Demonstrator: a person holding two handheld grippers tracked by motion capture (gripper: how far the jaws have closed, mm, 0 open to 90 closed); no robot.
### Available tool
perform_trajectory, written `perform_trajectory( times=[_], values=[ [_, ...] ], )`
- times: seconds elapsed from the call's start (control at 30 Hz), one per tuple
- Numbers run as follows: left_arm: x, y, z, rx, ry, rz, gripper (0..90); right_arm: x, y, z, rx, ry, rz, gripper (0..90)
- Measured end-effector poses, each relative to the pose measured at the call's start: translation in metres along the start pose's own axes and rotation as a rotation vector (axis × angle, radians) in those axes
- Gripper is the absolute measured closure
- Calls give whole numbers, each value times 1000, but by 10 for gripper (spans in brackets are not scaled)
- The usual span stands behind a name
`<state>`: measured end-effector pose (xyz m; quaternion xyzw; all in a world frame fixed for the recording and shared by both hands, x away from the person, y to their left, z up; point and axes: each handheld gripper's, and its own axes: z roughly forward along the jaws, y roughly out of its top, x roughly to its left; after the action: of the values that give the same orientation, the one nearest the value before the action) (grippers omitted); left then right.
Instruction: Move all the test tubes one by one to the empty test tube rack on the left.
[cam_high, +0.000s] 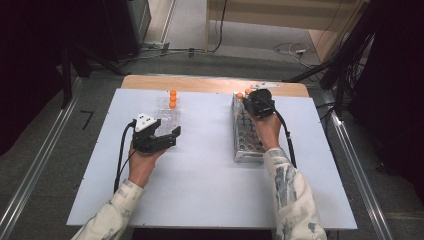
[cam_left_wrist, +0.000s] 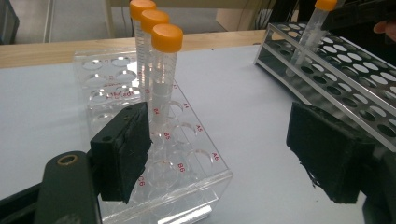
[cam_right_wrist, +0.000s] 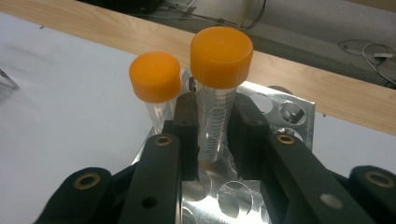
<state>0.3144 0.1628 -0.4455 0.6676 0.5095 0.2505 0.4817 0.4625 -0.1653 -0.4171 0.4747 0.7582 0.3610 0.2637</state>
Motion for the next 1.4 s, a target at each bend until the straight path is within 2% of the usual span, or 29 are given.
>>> perform_trajectory(
  times=[0.53,0.8,1.03,1.4],
  values=[
    [-1,1,-2,-5,-1,2,221,-2,8,-35,-99,7,3,723],
    [-3,0,-1,-7,-2,3,221,-1,2,-57,-134,46,-11,723],
    [-5,1,-2,-10,-12,10,220,14,-9,-70,-162,110,-34,723],
    [-6,2,-4,-19,-23,7,218,54,-17,-80,-183,232,-95,723]
  ],
)
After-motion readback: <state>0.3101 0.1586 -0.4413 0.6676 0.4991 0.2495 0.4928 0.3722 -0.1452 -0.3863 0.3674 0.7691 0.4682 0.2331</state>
